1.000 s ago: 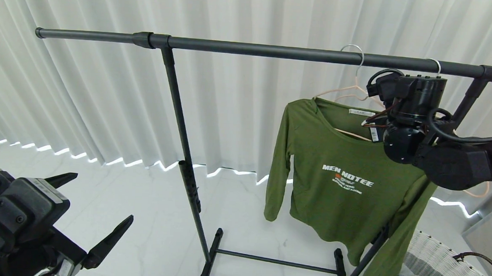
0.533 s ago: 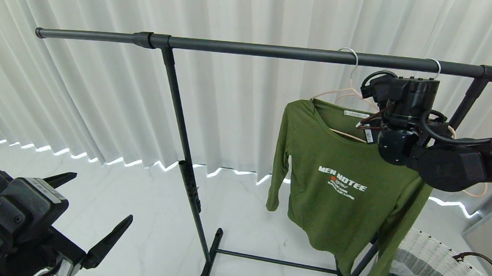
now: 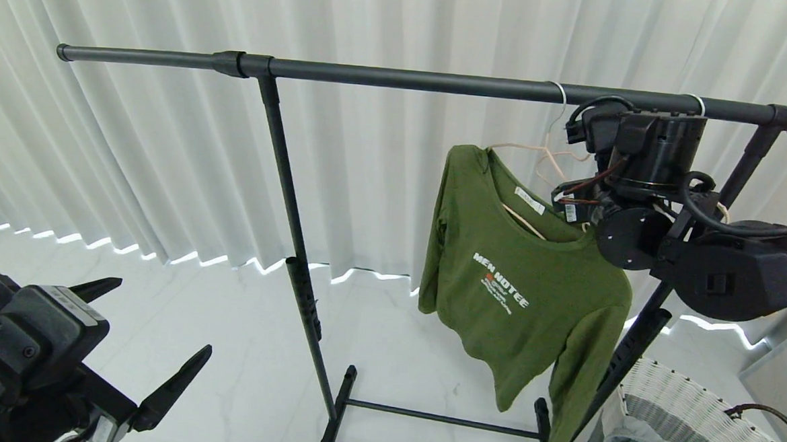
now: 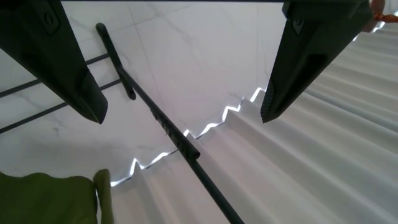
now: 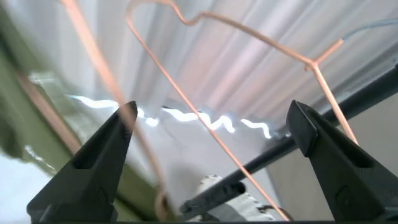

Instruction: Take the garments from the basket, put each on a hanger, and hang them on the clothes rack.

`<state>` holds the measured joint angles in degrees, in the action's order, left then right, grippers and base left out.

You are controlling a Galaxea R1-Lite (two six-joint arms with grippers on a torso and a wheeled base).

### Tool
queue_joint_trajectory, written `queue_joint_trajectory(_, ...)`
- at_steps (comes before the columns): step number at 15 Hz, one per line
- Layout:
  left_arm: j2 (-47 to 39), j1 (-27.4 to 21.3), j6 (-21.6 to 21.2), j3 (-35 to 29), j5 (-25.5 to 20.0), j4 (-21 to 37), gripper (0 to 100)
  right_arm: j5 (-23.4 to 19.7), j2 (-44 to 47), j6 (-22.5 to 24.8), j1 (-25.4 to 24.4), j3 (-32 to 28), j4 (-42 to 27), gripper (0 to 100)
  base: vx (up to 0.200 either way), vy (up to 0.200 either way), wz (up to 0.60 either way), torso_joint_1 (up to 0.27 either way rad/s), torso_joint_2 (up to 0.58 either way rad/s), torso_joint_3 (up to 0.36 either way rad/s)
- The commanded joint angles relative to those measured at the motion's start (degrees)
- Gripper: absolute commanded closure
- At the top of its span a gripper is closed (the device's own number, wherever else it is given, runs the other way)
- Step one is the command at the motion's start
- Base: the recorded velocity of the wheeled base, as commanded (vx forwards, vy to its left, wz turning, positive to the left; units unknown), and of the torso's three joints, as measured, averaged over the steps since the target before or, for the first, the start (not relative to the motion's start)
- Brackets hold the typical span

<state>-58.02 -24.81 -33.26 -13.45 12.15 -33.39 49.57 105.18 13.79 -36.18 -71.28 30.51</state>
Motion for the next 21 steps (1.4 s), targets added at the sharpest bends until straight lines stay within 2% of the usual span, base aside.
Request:
queue_joint_trajectory(1,0.2,0.2,0.1,0.4,0.2,0.0,0,-0.1,-3.2,-0.1,-2.1,1.2,-0.1,0,0.0,0.0,0.0,0.0,0.0,0.0)
queue_joint_trajectory(3,1.1,0.5,0.1,1.6,0.2,0.0,0,-0.2,-7.1,0.0,-3.0,5.0,-0.3,0,0.0,0.0,0.0,0.0,0.0,0.0)
queue_joint_trajectory(6,2.0,0.6,0.0,2.9,0.2,0.0,0,-0.1,-15.7,-0.1,-5.9,15.4,-1.6,0,0.0,0.0,0.0,0.0,0.0,0.0)
queue_joint_trajectory(9,2.0,2.0,-0.1,2.5,0.2,0.0,0,0.0,-23.9,0.1,-5.4,23.6,-1.8,0,0.0,0.0,0.0,0.0,0.0,0.0)
queue_joint_trajectory(11,2.3,3.7,-0.3,2.5,0.2,0.0,0,0.0,-29.6,0.5,-3.3,26.3,-5.9,0,0.0,0.0,0.0,0.0,0.0,0.0)
queue_joint_trajectory(14,2.6,4.3,-0.3,2.5,0.4,0.0,0,-0.6,-38.6,0.5,2.6,27.2,-18.2,0,-0.067,0.0,0.0,0.001,0.0,-0.001)
queue_joint_trajectory(17,3.0,4.3,-0.3,2.6,1.9,0.0,0,-3.9,-47.6,1.2,12.3,29.2,-30.3,0,-0.2,0.0,0.0,0.004,0.0,-0.001)
queue_joint_trajectory(21,3.8,4.3,-0.3,2.9,2.1,0.0,0,-9.1,-57.2,4.8,22.4,38.1,-31.3,0,-0.2,0.0,0.0,-0.007,0.0,0.008)
